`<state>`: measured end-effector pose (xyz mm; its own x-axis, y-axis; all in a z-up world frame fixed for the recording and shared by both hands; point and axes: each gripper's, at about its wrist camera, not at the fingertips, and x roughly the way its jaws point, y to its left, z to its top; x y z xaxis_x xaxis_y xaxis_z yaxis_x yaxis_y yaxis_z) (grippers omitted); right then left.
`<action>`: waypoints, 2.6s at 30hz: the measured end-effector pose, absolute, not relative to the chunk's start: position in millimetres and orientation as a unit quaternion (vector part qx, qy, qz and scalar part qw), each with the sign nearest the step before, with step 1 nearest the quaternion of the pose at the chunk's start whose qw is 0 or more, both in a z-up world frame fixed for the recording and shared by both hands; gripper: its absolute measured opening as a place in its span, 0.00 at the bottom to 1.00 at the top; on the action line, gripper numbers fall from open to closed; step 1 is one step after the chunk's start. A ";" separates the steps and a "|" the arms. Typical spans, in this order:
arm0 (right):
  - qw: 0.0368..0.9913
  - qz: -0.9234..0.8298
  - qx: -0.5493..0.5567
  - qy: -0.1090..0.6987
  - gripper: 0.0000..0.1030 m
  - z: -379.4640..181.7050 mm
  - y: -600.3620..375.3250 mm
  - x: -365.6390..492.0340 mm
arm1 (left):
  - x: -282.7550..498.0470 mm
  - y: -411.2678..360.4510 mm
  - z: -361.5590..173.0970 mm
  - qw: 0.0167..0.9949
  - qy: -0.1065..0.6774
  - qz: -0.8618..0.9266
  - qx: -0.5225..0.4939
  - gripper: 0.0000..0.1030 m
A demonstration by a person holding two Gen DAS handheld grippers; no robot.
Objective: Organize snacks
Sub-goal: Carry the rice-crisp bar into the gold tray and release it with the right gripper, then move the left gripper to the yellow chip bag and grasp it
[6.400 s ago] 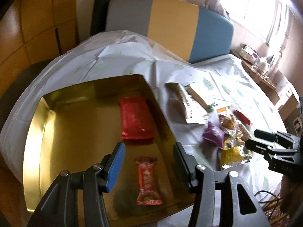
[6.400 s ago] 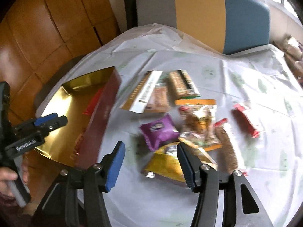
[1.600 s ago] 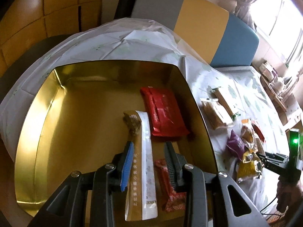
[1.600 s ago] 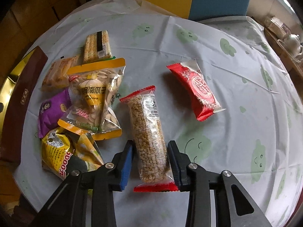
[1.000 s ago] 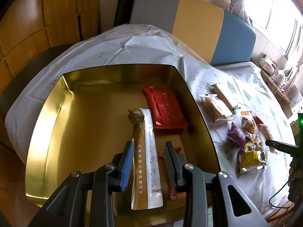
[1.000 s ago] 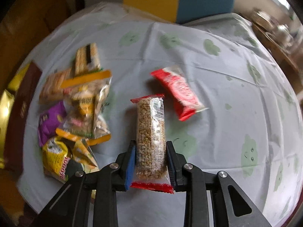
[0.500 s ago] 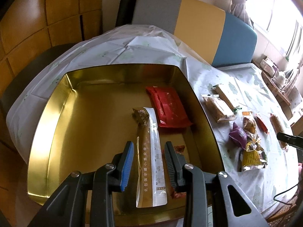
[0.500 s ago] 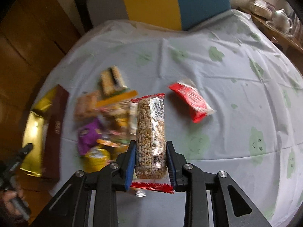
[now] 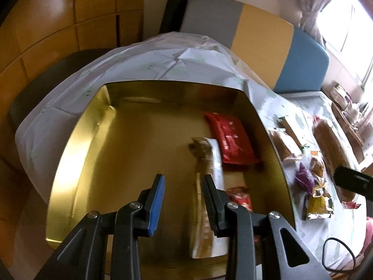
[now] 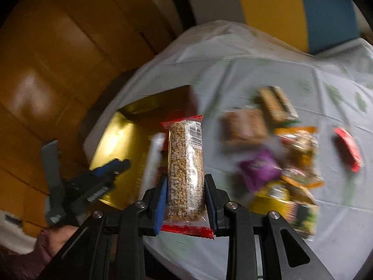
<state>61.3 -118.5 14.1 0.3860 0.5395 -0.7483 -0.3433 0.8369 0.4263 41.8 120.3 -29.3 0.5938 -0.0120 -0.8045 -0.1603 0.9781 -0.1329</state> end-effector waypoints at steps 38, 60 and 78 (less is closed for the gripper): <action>0.845 0.269 -0.043 0.459 0.32 -11.9 -35.2 41.4 | 36.9 119.8 -31.6 0.886 0.454 0.039 -0.086 0.33; 0.869 0.180 0.021 0.461 0.32 -7.0 -142.9 43.1 | 36.5 75.8 -10.9 0.900 0.434 -0.014 -0.032 0.33; 0.864 -0.001 0.039 0.503 0.50 -25.9 -316.6 68.4 | 32.1 -43.1 -4.5 0.872 0.432 -0.213 0.085 0.35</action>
